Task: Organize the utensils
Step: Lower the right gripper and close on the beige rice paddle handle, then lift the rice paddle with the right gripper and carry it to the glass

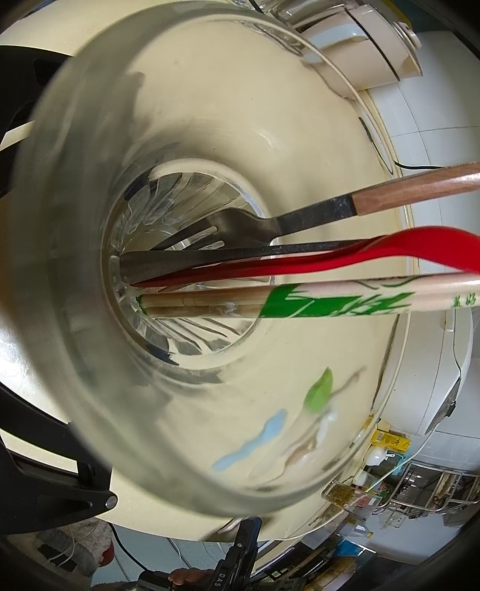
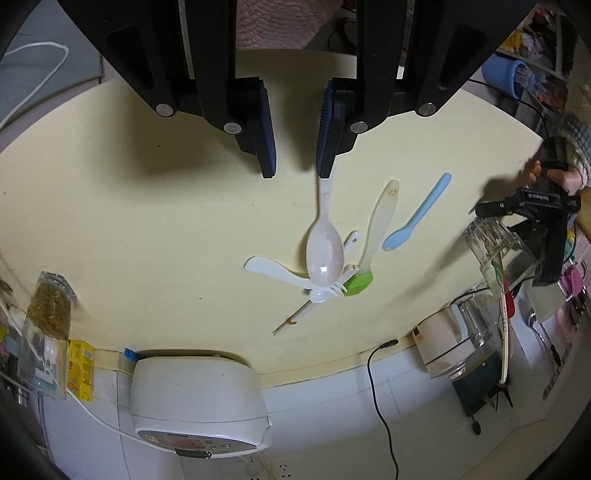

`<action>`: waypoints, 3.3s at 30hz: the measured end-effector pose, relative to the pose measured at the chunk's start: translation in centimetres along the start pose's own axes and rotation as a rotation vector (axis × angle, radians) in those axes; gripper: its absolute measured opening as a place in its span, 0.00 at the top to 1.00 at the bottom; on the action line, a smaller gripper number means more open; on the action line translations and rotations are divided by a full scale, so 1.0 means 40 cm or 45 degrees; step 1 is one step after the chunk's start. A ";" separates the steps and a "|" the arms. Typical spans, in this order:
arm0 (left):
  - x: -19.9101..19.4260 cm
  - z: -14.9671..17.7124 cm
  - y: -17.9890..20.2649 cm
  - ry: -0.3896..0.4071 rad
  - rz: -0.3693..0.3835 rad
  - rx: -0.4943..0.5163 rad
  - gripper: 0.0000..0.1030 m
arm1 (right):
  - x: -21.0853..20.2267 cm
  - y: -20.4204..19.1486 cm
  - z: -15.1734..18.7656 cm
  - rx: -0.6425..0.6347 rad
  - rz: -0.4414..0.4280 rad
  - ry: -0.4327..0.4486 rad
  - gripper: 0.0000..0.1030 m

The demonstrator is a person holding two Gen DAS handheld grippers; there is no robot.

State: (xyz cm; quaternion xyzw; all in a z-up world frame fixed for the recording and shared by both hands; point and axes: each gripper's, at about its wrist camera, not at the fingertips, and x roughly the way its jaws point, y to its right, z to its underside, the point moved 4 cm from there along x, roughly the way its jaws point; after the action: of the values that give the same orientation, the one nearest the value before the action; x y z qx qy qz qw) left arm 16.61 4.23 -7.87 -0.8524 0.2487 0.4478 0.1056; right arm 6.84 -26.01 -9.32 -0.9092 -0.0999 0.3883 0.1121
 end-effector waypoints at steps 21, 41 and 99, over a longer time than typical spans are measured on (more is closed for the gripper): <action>-0.010 0.007 -0.015 0.009 0.024 -0.019 0.06 | 0.145 0.019 -0.119 0.293 -0.353 -0.052 0.74; -0.017 0.008 -0.029 0.013 0.043 -0.030 0.06 | 0.151 -0.030 -0.126 0.069 -0.198 -0.085 0.75; -0.010 0.007 -0.017 0.005 0.020 -0.012 0.06 | 0.123 -0.151 -0.235 -0.174 0.002 0.122 0.68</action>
State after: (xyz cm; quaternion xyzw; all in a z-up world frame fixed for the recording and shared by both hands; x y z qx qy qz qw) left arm 16.57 5.03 -7.73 -0.8517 0.2534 0.4482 0.0977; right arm 16.45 -20.11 -4.67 -0.9323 -0.1202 0.3368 0.0540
